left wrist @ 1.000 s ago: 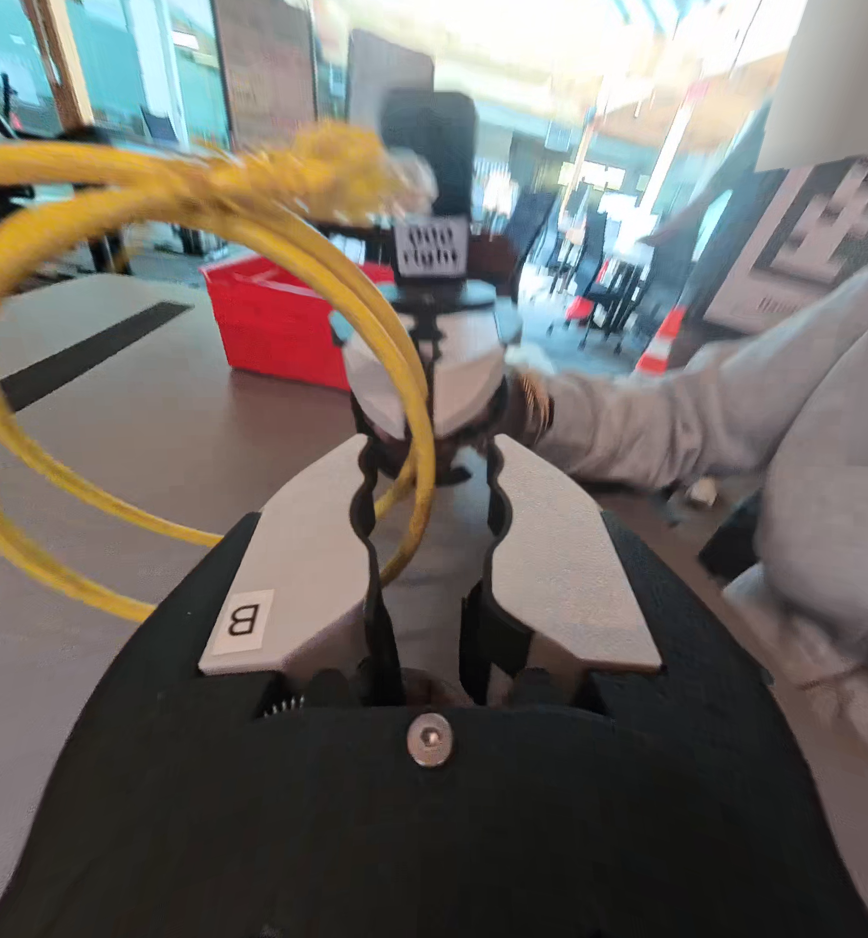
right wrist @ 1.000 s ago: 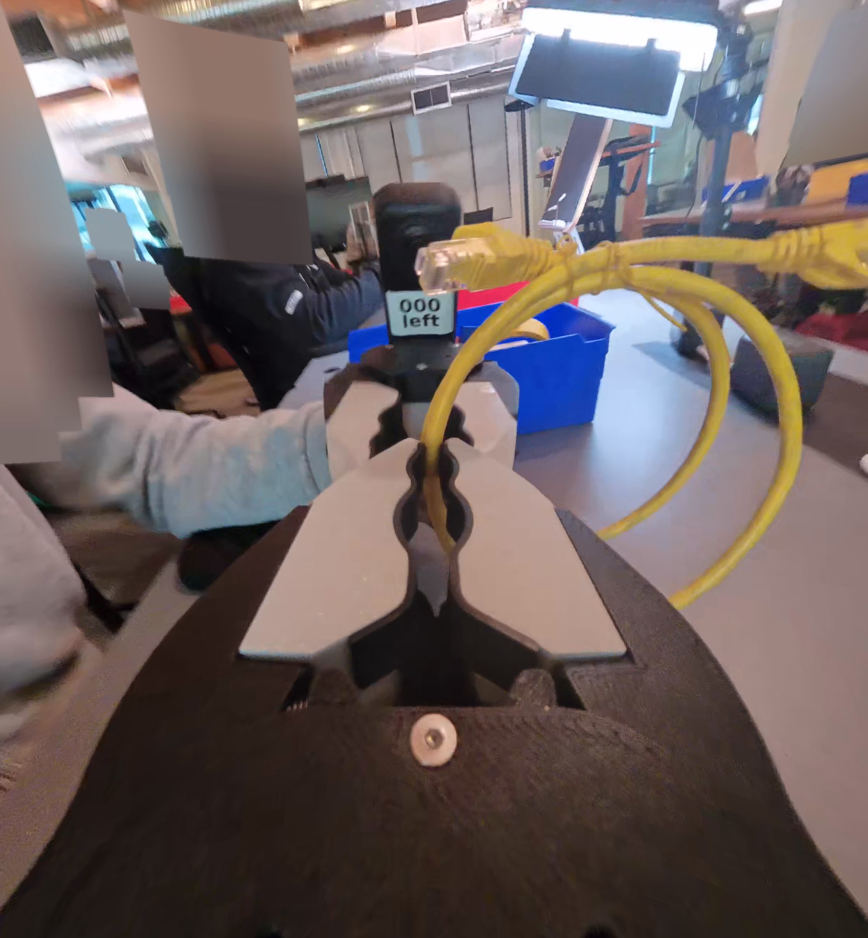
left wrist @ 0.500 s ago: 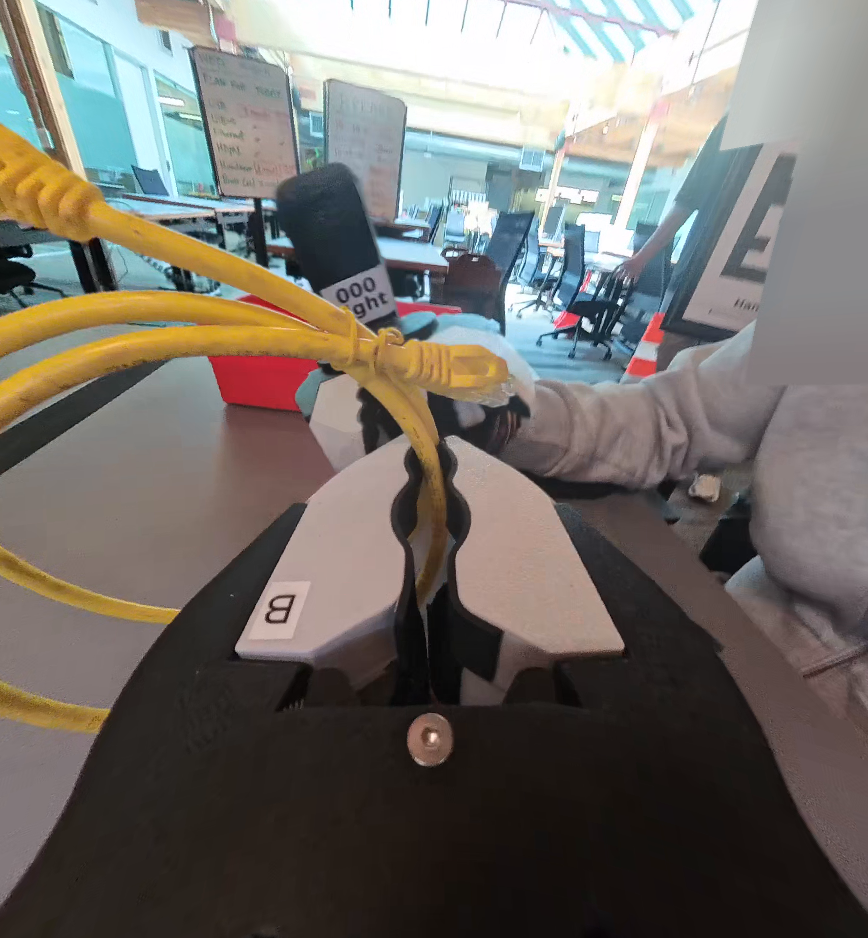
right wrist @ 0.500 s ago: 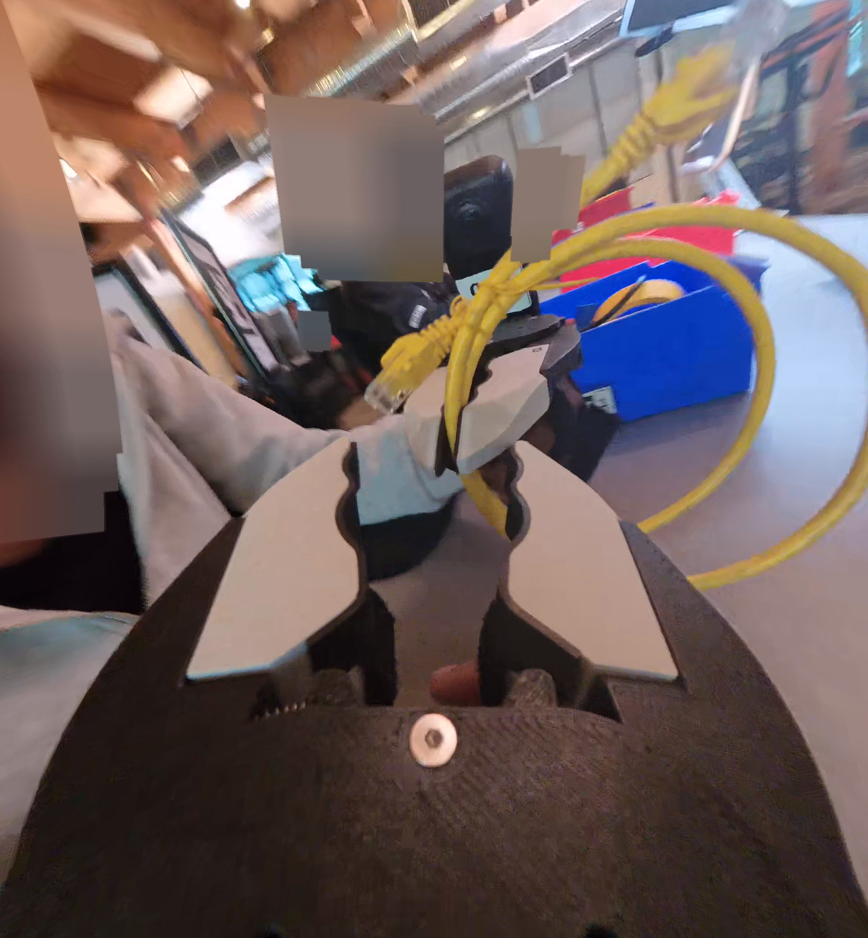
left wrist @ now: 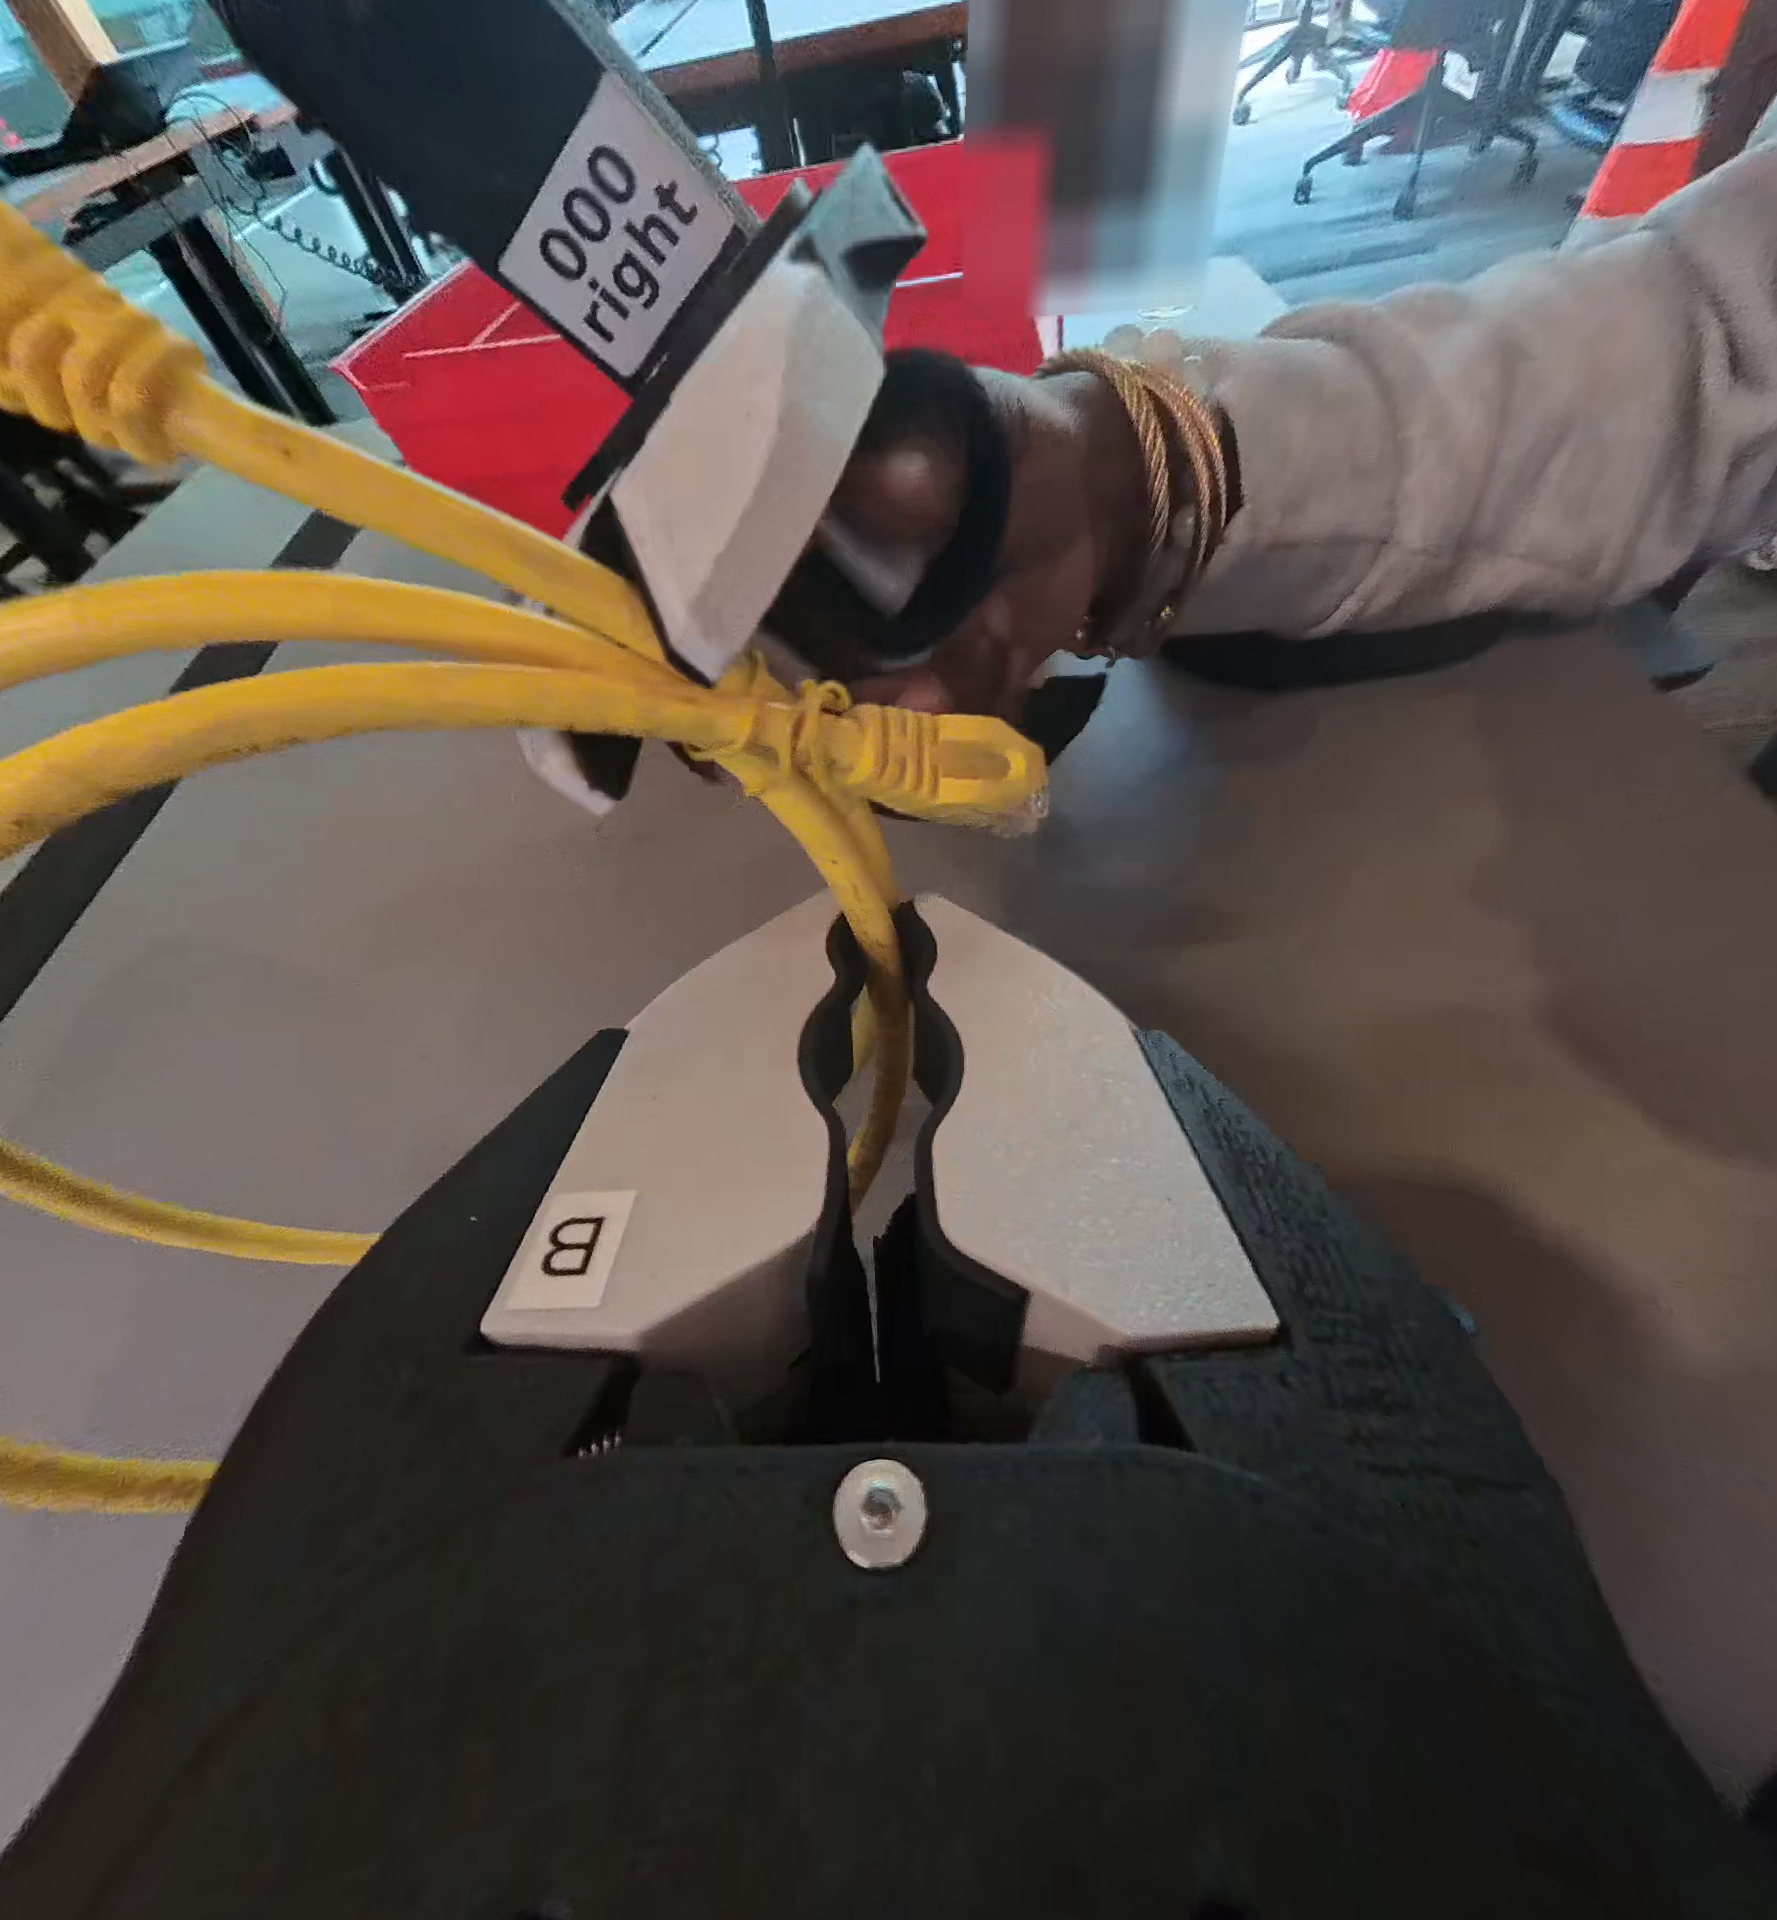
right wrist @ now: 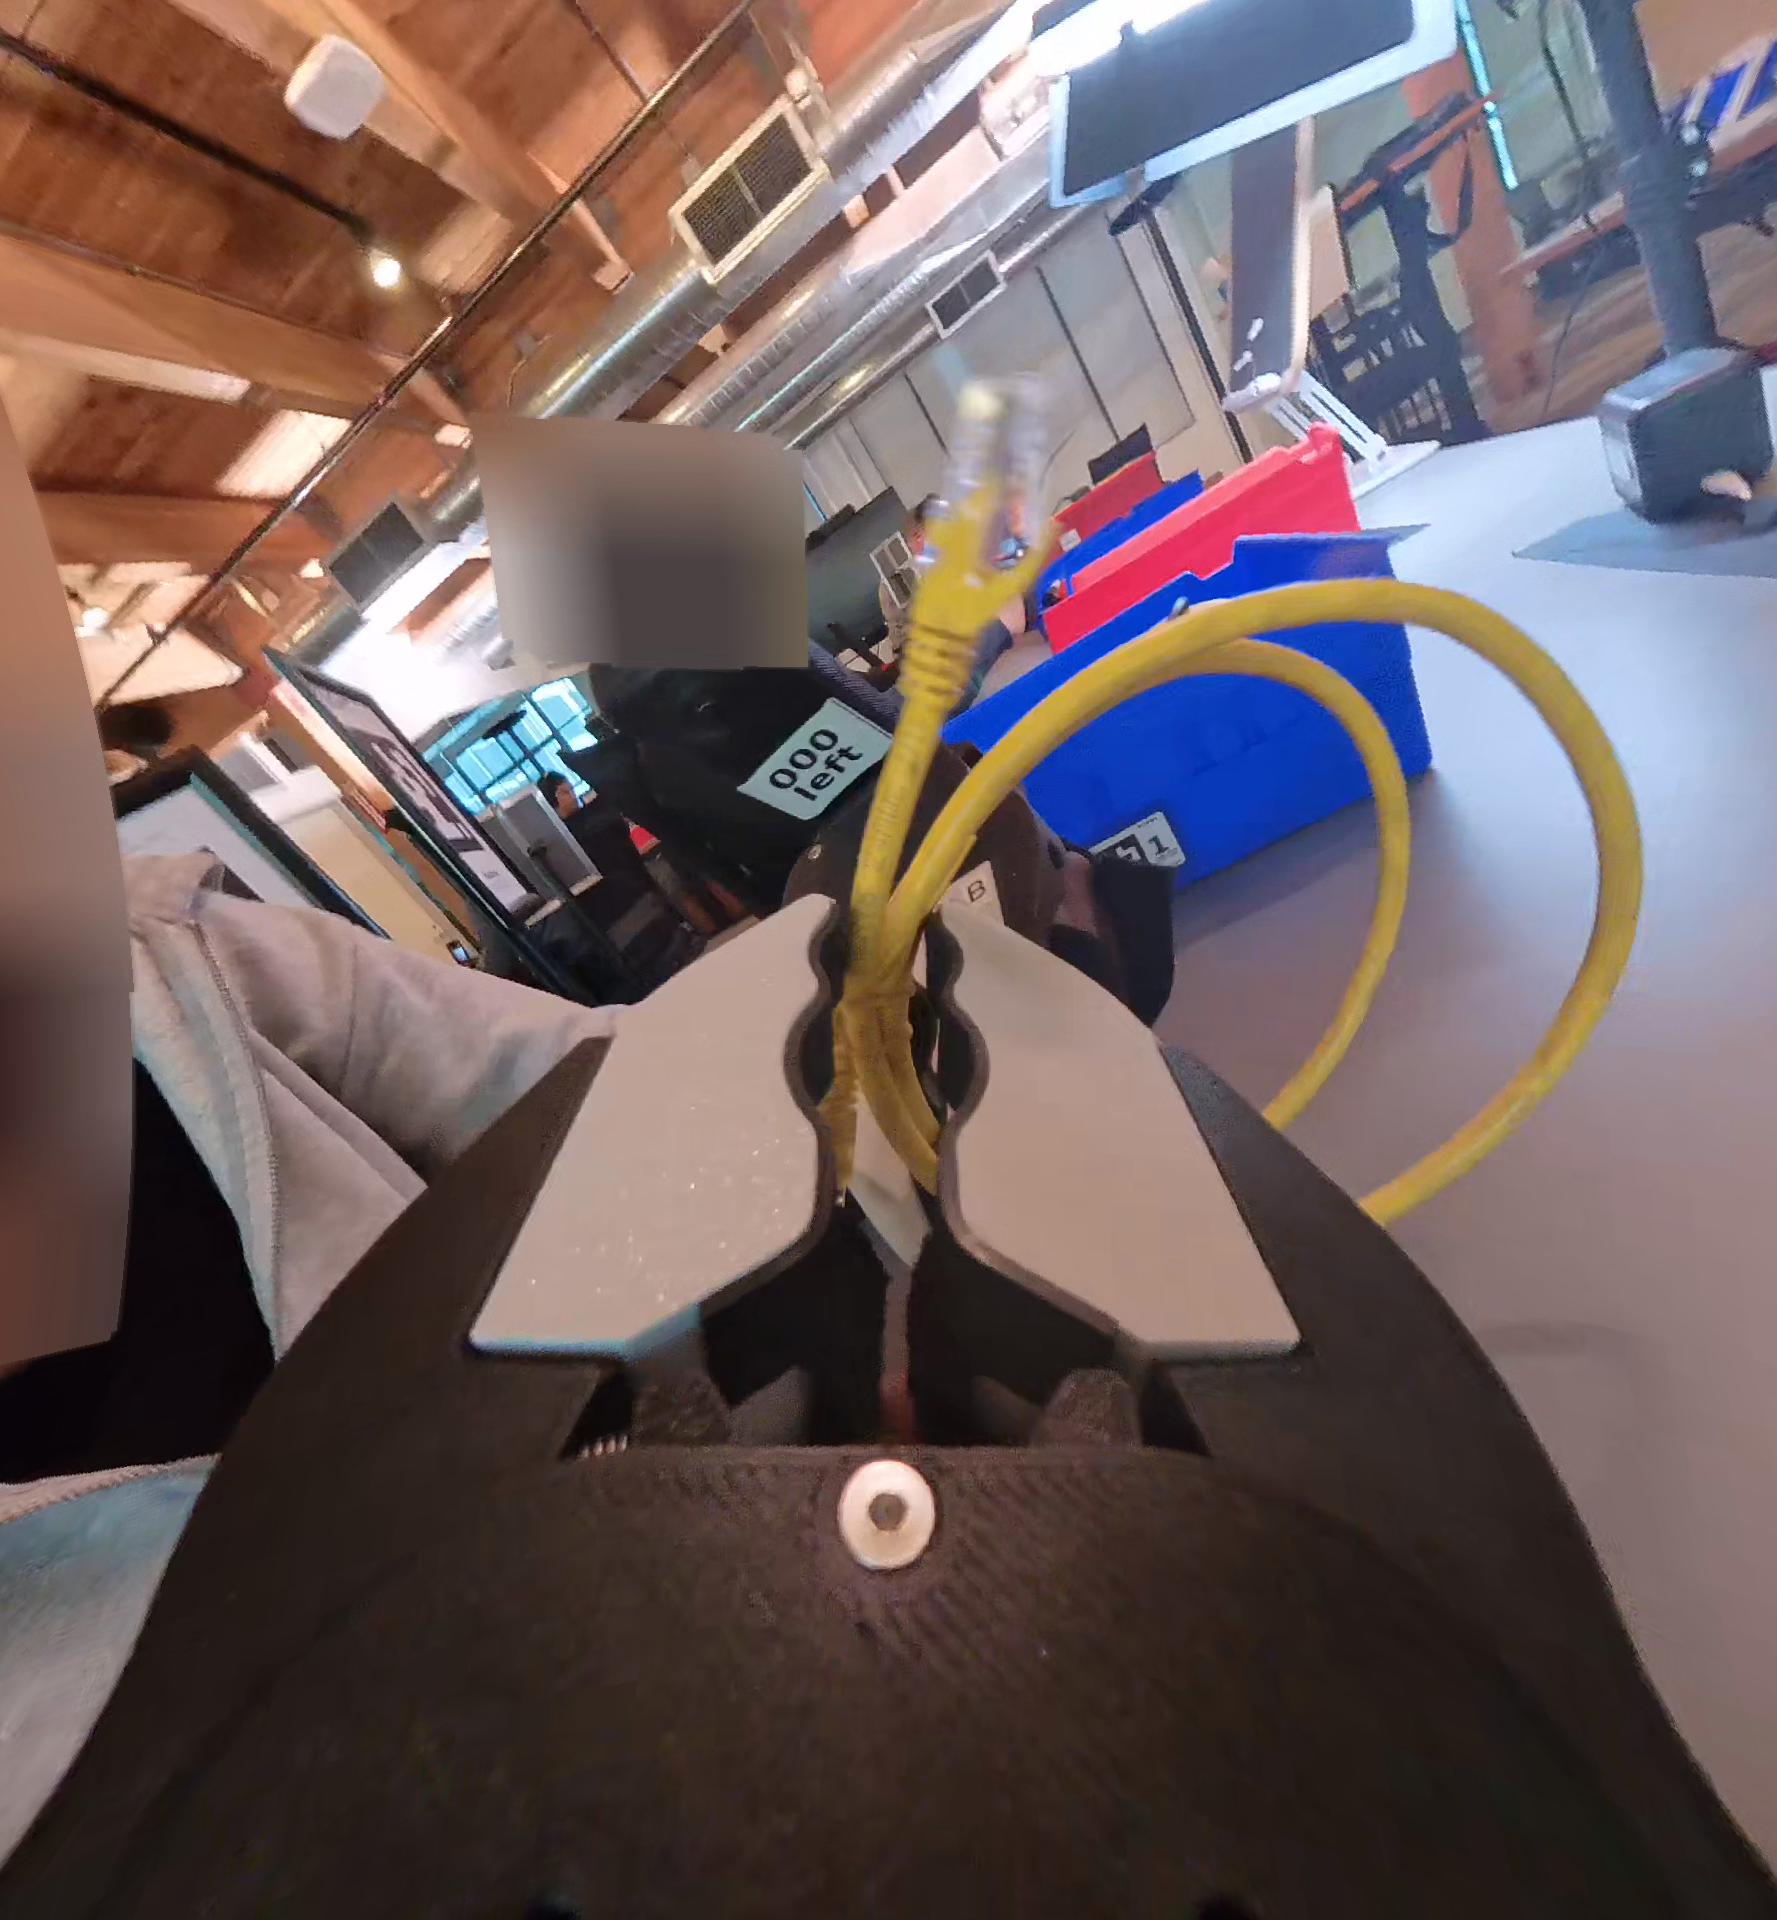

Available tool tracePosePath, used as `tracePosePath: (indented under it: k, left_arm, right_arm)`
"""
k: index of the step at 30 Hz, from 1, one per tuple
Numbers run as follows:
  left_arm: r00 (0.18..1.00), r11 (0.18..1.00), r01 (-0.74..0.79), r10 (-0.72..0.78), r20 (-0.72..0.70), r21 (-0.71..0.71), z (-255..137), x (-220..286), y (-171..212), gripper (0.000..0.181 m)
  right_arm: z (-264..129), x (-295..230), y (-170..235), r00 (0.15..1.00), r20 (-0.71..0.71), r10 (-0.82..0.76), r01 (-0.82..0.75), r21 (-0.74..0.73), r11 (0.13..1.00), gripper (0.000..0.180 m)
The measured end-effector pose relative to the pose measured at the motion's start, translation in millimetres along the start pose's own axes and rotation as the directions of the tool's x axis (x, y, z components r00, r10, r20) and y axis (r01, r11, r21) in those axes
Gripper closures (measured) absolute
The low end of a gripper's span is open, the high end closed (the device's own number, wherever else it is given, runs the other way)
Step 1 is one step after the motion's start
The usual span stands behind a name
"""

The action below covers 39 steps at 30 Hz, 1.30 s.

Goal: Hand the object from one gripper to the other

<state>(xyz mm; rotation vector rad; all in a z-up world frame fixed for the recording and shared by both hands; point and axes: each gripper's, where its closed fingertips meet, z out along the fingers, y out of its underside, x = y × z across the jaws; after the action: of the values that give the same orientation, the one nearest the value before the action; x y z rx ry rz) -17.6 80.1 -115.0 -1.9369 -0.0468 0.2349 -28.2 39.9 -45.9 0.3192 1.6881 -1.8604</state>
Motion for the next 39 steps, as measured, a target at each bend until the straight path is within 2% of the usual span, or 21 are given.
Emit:
tracePosePath:
  k: [2, 3, 5, 7, 10, 13, 17, 21, 24, 27, 29, 32, 33, 36, 39]
  left_arm:
    - [0.999, 1.0, 0.03, -0.03, 0.019, 0.01, -0.2, -3.6, -1.6, 0.173]
    - [0.998, 0.998, 0.055, -0.055, 0.016, 0.044, -2.4, -4.9, -5.3, 0.164]
    - [0.986, 0.976, 0.16, -0.151, -0.069, 0.149, -11.3, -1.7, -18.7, 0.141]
    - [0.951, 0.914, 0.297, -0.258, -0.168, 0.278, -25.8, -4.1, -38.6, 0.133]
    - [0.916, 0.801, 0.401, -0.334, -0.225, 0.445, -47.4, -15.9, -63.1, 0.135]
    - [0.919, 0.771, 0.395, -0.336, -0.207, 0.5, -53.9, -20.4, -71.3, 0.147]
    - [0.947, 0.822, 0.321, -0.284, -0.149, 0.47, -47.3, -17.8, -65.7, 0.165]
    - [0.965, 0.865, 0.26, -0.222, -0.138, 0.429, -42.2, -9.6, -63.2, 0.169]
    - [0.975, 0.891, 0.221, -0.187, -0.124, 0.396, -38.7, -6.2, -59.6, 0.17]
    - [0.986, 0.948, 0.156, -0.135, -0.094, 0.276, -28.0, -1.8, -41.8, 0.169]
    - [0.991, 0.976, 0.11, -0.093, -0.099, 0.186, -19.5, 4.8, -29.2, 0.17]
    - [0.99, 0.996, 0.048, -0.037, -0.134, 0.08, -8.4, 17.3, -14.7, 0.169]
    - [0.989, 0.998, 0.033, -0.024, -0.145, 0.056, -5.7, 20.5, -11.4, 0.169]
    - [0.985, 0.999, 0.025, -0.017, -0.169, 0.041, -2.7, 25.6, -9.1, 0.169]
    - [0.989, 0.997, 0.066, -0.059, -0.133, 0.047, -3.5, 17.6, -8.3, 0.166]
  right_arm:
    - [-0.7, -1.6, 0.3, 0.999, -0.008, -0.053, 0.053, -0.01, 0.999, 0.167]
    - [-1.1, -2.7, 0.1, 0.996, -0.015, -0.087, 0.087, -0.018, 0.996, 0.167]
    - [-2.3, -3.5, -1.4, 0.981, -0.044, -0.187, 0.185, -0.028, 0.982, 0.168]
    - [-2.9, -4.8, -2.7, 0.951, -0.072, -0.302, 0.3, -0.042, 0.953, 0.168]
    - [-0.5, -6.7, 0.0, 0.882, -0.1, -0.461, 0.454, -0.085, 0.887, 0.168]
    - [5.0, -4.5, 9.5, 0.824, -0.113, -0.555, 0.535, -0.166, 0.829, 0.168]
    - [9.7, -2.2, 16.7, 0.806, -0.114, -0.581, 0.552, -0.21, 0.807, 0.167]
    - [8.9, -2.1, 24.3, 0.802, -0.08, -0.592, 0.558, -0.255, 0.79, 0.165]
    - [5.3, -14.3, 25.0, 0.902, 0.019, -0.431, 0.424, -0.223, 0.877, 0.122]
    - [-0.3, -23.1, 2.9, 0.968, 0.074, -0.24, 0.244, -0.056, 0.968, 0.112]
    - [-2.7, -24.6, -6.4, 0.984, 0.101, -0.15, 0.149, 0.011, 0.989, 0.115]
    - [-0.5, -21.3, -3.2, 0.991, 0.095, -0.09, 0.092, -0.016, 0.996, 0.125]
    - [0.8, -21.1, -0.4, 0.992, 0.094, -0.087, 0.09, -0.033, 0.995, 0.132]
    - [4.2, -18.5, 9.5, 0.992, 0.072, -0.107, 0.114, -0.093, 0.989, 0.17]
    - [3.8, -17.3, 8.3, 0.987, 0.046, -0.155, 0.159, -0.091, 0.983, 0.172]
